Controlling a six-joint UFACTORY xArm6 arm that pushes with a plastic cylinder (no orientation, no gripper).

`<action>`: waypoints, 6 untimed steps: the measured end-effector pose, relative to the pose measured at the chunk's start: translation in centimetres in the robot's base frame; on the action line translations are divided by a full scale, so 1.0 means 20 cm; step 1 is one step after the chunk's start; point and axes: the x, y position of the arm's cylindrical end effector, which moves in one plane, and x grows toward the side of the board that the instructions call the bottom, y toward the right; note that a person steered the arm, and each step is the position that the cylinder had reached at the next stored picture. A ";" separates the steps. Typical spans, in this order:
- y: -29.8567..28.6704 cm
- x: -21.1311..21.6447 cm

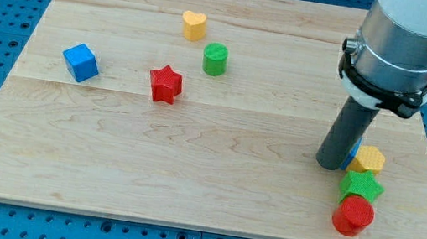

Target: Move your arm closer to the green circle

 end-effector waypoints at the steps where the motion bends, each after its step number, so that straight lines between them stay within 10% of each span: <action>1: -0.08 0.00; 6: -0.61 -0.66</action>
